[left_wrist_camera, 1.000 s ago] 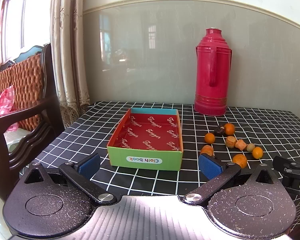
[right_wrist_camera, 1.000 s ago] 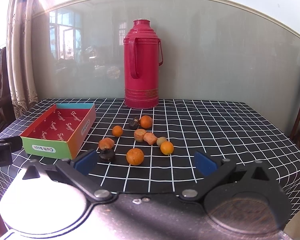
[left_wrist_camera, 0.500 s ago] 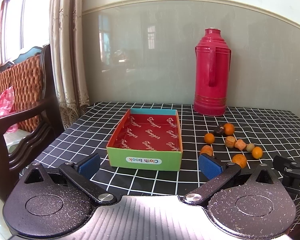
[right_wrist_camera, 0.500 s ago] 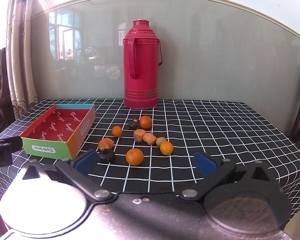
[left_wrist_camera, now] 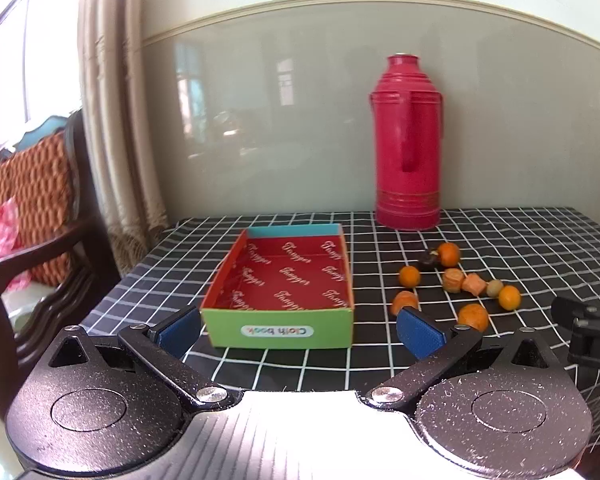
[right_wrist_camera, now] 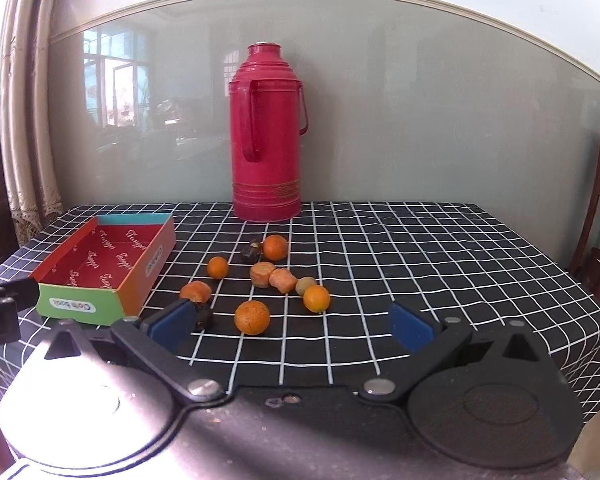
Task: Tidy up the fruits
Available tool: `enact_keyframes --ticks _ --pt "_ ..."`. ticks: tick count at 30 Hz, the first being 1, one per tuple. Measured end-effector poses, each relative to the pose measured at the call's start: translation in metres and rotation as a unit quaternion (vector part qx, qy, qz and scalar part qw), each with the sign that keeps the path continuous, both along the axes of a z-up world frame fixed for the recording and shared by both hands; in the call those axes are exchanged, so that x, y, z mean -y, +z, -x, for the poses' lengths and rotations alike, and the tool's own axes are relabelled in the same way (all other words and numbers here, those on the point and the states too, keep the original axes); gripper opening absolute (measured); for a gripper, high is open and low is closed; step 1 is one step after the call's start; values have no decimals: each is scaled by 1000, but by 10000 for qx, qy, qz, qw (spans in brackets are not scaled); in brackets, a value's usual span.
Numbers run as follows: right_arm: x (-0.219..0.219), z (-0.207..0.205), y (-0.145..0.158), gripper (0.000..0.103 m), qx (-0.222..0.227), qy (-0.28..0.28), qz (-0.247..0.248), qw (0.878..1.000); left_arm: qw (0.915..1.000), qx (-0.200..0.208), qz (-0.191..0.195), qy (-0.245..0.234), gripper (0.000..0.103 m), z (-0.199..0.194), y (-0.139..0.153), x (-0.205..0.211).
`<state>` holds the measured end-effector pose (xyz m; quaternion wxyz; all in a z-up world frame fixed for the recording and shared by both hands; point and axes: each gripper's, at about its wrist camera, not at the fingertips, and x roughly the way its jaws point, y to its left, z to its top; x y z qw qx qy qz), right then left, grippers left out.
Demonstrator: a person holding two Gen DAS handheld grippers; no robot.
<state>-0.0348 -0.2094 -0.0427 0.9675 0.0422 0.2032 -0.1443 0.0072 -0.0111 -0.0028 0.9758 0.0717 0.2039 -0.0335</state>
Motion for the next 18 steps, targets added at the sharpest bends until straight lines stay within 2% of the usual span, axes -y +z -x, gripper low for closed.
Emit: enact_keyframes --ticks 4,8,12,18 --pt "16 -1 -7 97 21 -265 -42 9996 9984 16 -360 -435 103 -7 -6 18" --pt "38 -1 -18 97 72 -569 -187 9982 9934 79 -765 -852 103 -16 -16 45" --pt "55 -3 -25 97 158 -911 -179 9956 9856 128 -1082 -1292 103 -29 -31 78" --pt "81 -8 -38 97 301 -1392 -92 9898 9719 131 -1329 -1936 103 -50 -57 125"
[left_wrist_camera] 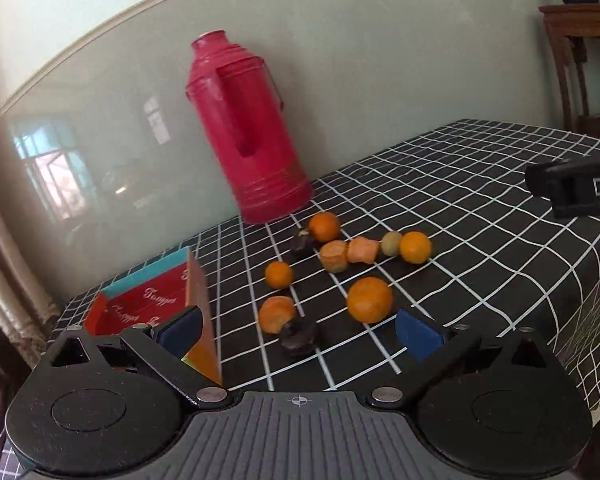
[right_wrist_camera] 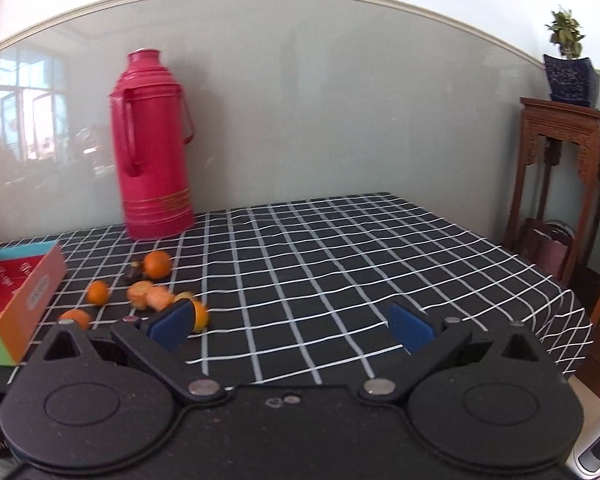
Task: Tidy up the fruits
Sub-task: 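Grasp the large orange with the left tool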
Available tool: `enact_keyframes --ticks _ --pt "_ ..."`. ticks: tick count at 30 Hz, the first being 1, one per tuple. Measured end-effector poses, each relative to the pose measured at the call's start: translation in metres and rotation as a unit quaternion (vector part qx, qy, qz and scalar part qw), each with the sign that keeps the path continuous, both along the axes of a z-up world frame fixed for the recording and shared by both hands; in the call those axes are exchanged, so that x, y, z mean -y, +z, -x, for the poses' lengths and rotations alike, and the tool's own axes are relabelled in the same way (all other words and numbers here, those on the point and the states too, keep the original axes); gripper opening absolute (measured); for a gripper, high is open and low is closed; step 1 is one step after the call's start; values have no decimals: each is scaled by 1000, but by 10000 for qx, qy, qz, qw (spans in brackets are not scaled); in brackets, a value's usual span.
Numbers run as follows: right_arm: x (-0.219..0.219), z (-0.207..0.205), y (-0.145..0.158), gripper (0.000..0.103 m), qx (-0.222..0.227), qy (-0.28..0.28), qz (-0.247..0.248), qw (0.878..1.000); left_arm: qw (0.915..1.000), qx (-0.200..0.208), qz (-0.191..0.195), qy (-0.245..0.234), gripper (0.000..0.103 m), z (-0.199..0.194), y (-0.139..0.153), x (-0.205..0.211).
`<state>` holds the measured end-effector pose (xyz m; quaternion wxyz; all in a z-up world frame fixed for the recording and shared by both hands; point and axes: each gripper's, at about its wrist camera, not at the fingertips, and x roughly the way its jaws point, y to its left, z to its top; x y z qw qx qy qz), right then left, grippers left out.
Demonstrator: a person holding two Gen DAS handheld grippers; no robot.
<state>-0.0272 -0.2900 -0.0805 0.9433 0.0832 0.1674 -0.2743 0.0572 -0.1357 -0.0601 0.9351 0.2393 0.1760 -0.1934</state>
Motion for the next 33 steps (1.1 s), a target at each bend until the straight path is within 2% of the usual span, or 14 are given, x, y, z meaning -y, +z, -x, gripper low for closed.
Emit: enact_keyframes --ticks 2,5,7,13,20,21,23,28,33 --pt "8 0 -5 97 51 -64 -94 9999 9999 49 -27 -118 102 -5 -8 13" --pt "16 1 -11 97 73 -105 -240 9996 9993 -226 2 -297 75 -18 -17 24" --pt "19 1 -13 97 62 -115 -274 9995 9980 -538 145 -307 74 -30 -22 31" --pt "18 -3 -17 97 7 -119 -247 9996 9964 -706 301 -355 74 -46 -34 57" --pt "19 -10 -21 97 -96 -67 -347 9993 9921 -1077 560 -318 74 -63 -53 51" --pt "19 -11 -22 97 -89 -52 -363 9993 9915 -1098 621 -307 60 -63 -53 49" --pt "19 -13 -22 97 -100 -25 -401 9991 9897 -1165 792 -262 41 -65 -54 47" --pt "16 -18 -24 97 -144 56 -453 9989 9876 -1199 999 -191 38 -67 -55 42" --pt "9 -24 -25 97 -225 227 -390 9987 9918 -629 1115 6 38 -63 -37 29"
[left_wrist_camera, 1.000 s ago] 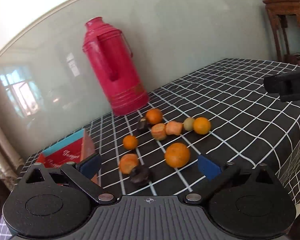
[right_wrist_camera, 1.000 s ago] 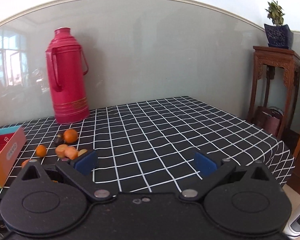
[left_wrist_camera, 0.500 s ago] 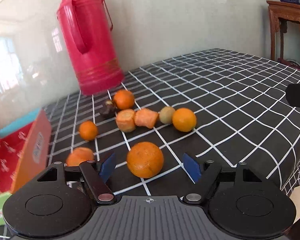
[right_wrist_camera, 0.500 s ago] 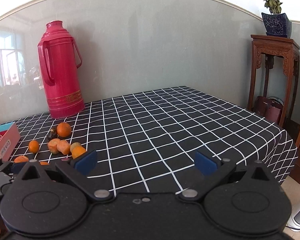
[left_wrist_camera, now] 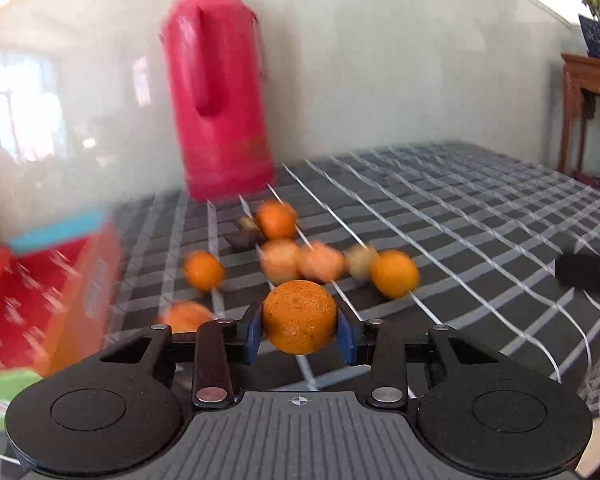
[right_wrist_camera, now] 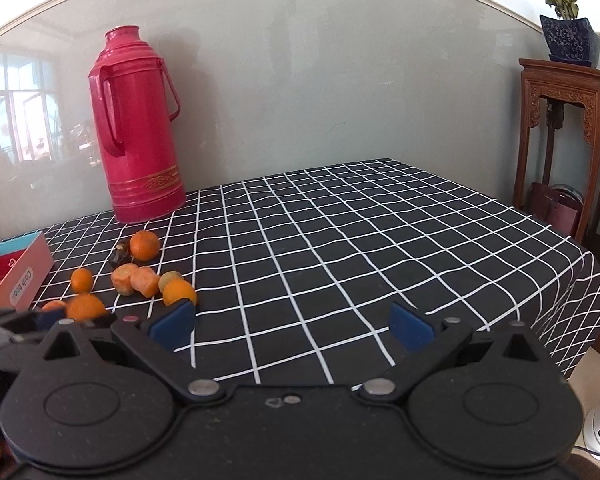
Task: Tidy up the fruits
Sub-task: 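Grasp the large orange with the left tool, then drop the orange into the red box with the left tool while the right tool grasps the dark fruit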
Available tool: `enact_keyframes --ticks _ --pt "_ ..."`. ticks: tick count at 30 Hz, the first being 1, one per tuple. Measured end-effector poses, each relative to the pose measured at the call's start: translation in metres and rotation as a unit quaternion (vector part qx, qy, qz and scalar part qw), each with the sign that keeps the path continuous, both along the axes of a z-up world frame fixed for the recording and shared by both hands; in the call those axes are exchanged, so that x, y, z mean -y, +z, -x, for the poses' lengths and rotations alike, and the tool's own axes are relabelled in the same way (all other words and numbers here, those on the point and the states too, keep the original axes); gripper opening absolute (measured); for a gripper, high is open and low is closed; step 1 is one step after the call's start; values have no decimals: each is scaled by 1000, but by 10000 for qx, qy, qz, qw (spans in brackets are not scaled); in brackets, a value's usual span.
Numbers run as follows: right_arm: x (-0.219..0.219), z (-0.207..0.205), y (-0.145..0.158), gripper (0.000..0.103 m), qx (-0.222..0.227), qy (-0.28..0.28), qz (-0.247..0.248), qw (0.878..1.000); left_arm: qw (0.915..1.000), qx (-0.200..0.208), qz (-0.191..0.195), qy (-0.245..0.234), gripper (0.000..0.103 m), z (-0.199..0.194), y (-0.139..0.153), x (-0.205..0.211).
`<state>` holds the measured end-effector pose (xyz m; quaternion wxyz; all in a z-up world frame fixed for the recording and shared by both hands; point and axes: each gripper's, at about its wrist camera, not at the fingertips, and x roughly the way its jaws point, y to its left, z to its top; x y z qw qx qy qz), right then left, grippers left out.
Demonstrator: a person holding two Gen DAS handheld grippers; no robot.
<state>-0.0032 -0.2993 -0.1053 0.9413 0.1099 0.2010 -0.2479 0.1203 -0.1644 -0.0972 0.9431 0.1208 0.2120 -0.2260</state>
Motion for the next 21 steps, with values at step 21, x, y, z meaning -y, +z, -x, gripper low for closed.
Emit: enact_keyframes --ticks 21 --pt "-85 -56 -4 97 -431 1426 108 9888 9494 -839 399 2999 43 -80 14 -182"
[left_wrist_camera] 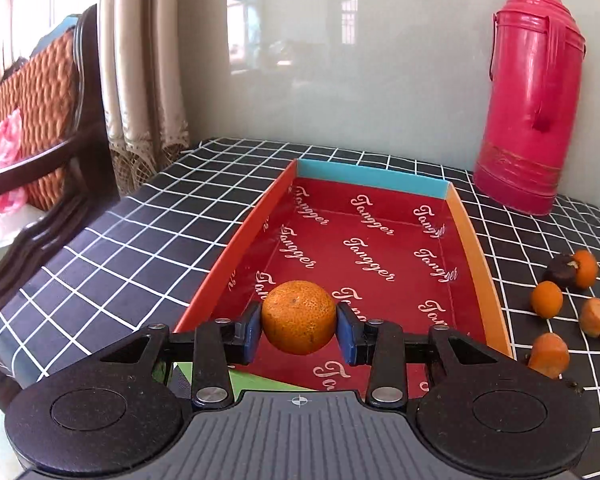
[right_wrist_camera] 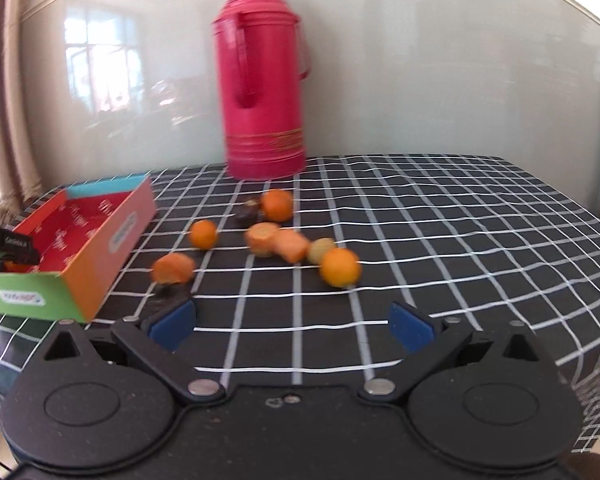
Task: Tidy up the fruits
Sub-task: 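Drop the orange into the red box with the left tool while the right tool grasps the dark fruit, then carry the dark brown fruit into the red box and open the right tool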
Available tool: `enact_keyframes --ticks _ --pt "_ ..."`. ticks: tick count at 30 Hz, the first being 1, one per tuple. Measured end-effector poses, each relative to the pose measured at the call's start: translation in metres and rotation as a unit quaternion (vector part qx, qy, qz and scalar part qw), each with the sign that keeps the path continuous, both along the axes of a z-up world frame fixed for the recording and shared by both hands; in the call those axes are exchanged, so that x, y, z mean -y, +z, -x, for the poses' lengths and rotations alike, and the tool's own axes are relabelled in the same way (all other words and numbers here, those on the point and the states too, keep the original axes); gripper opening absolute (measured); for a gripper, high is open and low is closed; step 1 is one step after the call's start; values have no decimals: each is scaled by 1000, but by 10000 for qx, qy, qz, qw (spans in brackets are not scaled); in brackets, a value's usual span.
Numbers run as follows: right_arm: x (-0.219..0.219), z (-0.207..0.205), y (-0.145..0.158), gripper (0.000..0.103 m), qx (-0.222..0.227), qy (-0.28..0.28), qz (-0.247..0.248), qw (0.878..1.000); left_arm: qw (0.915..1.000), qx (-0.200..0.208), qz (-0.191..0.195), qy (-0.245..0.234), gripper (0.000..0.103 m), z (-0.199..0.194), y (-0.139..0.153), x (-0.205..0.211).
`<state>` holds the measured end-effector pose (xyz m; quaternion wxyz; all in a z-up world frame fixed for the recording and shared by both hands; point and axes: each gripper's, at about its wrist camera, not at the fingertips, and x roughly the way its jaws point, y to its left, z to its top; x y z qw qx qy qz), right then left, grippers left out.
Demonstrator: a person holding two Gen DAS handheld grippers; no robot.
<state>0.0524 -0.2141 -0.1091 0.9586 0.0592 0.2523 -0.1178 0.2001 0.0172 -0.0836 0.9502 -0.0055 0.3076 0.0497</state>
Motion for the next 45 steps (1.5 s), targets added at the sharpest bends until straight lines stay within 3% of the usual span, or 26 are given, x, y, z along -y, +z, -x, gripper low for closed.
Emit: enact_keyframes --ticks 1,3,4,9,11,15,18,21,28,31,35,39,45 --pt "-4 -4 0 97 -43 62 42 10000 10000 11 18 -12 48 0 0 -1" --pt "-12 -13 0 97 -127 218 125 9996 9999 46 -51 95 79 3 -1 -4" --pt "-15 -17 1 97 -150 286 157 9994 10000 77 1 56 82 4 -1 -5" --pt "-25 -41 1 97 -189 559 159 9981 9997 124 200 44 82 6 2 -12" --pt "-27 -49 -1 92 -146 681 55 9976 9994 173 292 25 82 8 2 -15" --pt "-33 -66 -10 56 -300 857 -16 9959 9988 429 213 -96 86 24 9 -17" --pt "-35 -74 -18 56 -445 840 -116 9954 9977 638 207 -135 95 39 17 -22" --pt "-40 -80 -21 56 -469 876 -159 9949 9969 744 233 -136 96 52 25 -33" --pt "-47 -85 -26 31 -479 859 -36 9951 9958 908 92 23 101 79 25 -66" --pt "-46 -80 -24 31 -382 799 -14 9961 9960 837 186 246 102 80 17 -78" --pt "-47 -73 -4 31 159 898 -232 9956 9952 681 441 546 102 77 8 -97" --pt "-65 -72 14 31 574 1425 -390 9874 9930 573 618 824 102 74 1 -113" --pt "-99 -89 16 31 585 2059 -287 9764 9928 587 457 940 102 80 -5 -121"
